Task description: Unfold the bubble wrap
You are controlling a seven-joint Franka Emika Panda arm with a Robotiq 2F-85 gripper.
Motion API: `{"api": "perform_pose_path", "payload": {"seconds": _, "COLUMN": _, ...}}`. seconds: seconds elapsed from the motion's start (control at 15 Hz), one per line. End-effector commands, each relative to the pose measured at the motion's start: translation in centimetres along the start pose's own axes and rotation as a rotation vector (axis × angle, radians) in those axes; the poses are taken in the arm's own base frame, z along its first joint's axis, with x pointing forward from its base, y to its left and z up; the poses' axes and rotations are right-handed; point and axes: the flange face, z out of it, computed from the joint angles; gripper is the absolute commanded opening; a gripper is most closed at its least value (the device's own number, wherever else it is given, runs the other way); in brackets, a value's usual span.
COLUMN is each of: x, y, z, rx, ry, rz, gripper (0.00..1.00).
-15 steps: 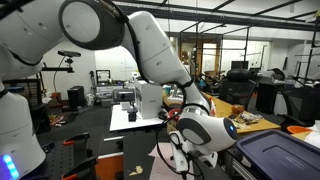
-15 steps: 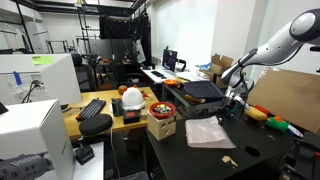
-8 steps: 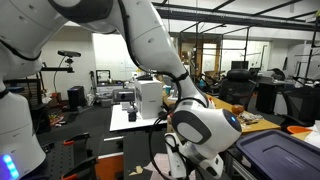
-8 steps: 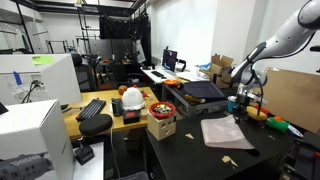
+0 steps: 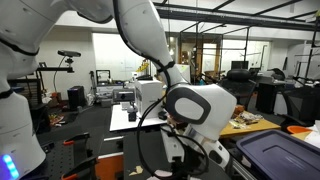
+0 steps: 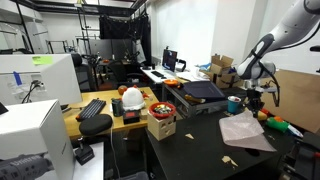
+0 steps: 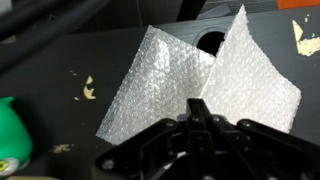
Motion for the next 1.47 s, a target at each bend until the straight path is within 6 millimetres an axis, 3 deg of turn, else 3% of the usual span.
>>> {"api": "perform_pose_path", "payload": {"seconds": 0.0, "x": -3.5, "y": -1.5, "z": -4.8, "rx": -0.149, "ry": 0.014, "rz": 0.038, "gripper": 0.0}}
{"api": "perform_pose_path", "payload": {"seconds": 0.2, "x": -4.8, "y": -5.0, "z": -8.0, "rx": -0.273, "ry": 0.008, "rz": -0.031, "gripper": 0.0}}
{"api": "perform_pose_path", "payload": {"seconds": 0.4, "x": -5.1, "y": -11.6, "z": -9.6, "rx": -0.384, "ry": 0.008, "rz": -0.131, "gripper": 0.0}}
{"api": "perform_pose_path", "payload": {"seconds": 0.6, "x": -5.6, "y": -19.5, "z": -9.7, "rx": -0.453, "ry": 0.004, "rz": -0.248, "gripper": 0.0}}
{"api": "perform_pose_path", "payload": {"seconds": 0.73, "x": -6.1, "y": -24.4, "z": -8.6, "rx": -0.488, "ry": -0.005, "rz": -0.321, "gripper": 0.0}}
{"api": "perform_pose_path", "payload": {"seconds": 0.93, "x": -7.2, "y": -29.6, "z": -6.1, "rx": -0.557, "ry": -0.034, "rz": -0.399, "gripper": 0.0}}
{"api": "perform_pose_path", "payload": {"seconds": 1.13, "x": -8.2, "y": -32.4, "z": -3.3, "rx": -0.626, "ry": -0.059, "rz": -0.442, "gripper": 0.0}}
{"api": "perform_pose_path", "payload": {"seconds": 1.4, "x": -9.1, "y": -34.5, "z": 0.4, "rx": -0.734, "ry": -0.022, "rz": -0.424, "gripper": 0.0}}
